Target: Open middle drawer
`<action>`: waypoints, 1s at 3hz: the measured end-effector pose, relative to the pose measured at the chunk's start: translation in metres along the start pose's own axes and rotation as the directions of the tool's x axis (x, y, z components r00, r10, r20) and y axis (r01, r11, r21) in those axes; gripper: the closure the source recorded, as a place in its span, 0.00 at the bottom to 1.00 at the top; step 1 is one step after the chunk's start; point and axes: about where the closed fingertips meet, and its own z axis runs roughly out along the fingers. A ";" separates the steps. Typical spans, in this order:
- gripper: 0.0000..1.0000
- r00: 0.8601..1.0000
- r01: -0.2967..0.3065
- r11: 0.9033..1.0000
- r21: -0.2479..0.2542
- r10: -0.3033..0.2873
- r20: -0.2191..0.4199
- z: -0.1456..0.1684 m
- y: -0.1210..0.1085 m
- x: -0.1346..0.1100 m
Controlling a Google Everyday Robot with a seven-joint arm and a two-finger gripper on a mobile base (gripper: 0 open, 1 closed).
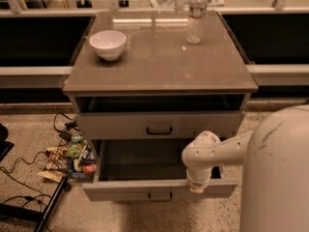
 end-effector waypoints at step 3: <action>0.82 1.000 -0.024 0.999 -0.047 0.023 -0.018 -0.005 0.024 0.003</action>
Offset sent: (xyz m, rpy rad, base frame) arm -0.1574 0.0296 0.0573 -0.0342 0.3177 -0.1766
